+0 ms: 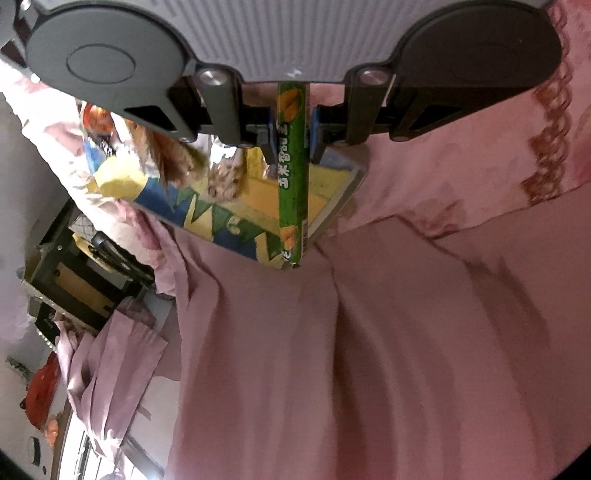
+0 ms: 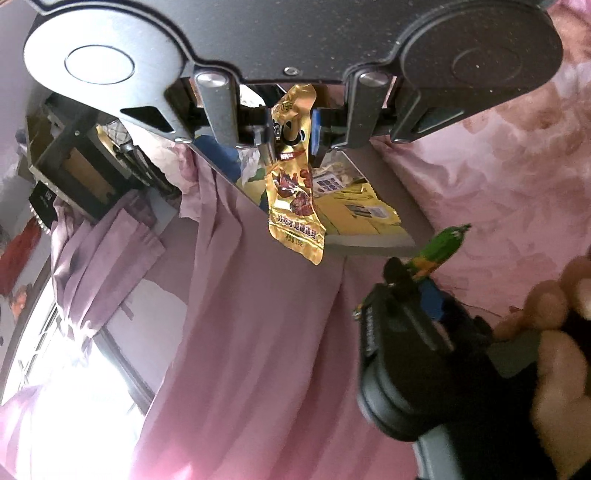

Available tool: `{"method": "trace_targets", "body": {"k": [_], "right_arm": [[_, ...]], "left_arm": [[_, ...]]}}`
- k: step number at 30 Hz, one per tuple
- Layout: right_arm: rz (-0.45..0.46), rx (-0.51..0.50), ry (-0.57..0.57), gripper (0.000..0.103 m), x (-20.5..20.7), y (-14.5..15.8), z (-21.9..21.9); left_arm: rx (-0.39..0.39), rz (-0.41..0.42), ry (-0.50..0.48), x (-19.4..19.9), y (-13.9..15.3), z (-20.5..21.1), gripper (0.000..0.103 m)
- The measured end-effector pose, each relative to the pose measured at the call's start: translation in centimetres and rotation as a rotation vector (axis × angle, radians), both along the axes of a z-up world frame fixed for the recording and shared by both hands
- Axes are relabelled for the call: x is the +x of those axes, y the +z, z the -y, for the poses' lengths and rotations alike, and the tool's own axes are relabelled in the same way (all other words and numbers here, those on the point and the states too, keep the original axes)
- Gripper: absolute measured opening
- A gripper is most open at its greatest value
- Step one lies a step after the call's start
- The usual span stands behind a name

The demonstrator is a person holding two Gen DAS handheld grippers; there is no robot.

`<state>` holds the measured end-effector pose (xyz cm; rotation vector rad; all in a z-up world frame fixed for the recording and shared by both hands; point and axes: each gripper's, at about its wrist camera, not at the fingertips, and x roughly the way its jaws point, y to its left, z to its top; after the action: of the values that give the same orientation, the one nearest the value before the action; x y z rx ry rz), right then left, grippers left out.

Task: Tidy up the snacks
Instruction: 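Carry the sausage stick and gold pouch into the tray and open both tools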

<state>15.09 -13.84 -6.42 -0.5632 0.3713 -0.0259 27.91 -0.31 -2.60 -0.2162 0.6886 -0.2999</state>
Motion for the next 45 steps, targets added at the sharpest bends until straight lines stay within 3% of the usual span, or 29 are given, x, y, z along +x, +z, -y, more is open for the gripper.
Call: {"method": "trace_targets", "body": {"k": [16, 26, 45], "right_arm": [[-0.032, 0.112, -0.055, 0.020, 5.5, -0.4, 0.1], [-0.082, 0.189, -0.096, 0.020, 7.1, -1.0, 1.4], [-0.107, 0.184, -0.100, 0.019, 7.4, -1.6, 1.6]], "left_arm": [[-0.101, -0.014, -0.023, 5.9, -1.8, 1.1, 0.019], [-0.108, -0.062, -0.045, 6.8, -3.8, 1.9, 0.019], [-0.098, -0.093, -0.070, 6.7, -4.5, 2.5, 0.019]]}}
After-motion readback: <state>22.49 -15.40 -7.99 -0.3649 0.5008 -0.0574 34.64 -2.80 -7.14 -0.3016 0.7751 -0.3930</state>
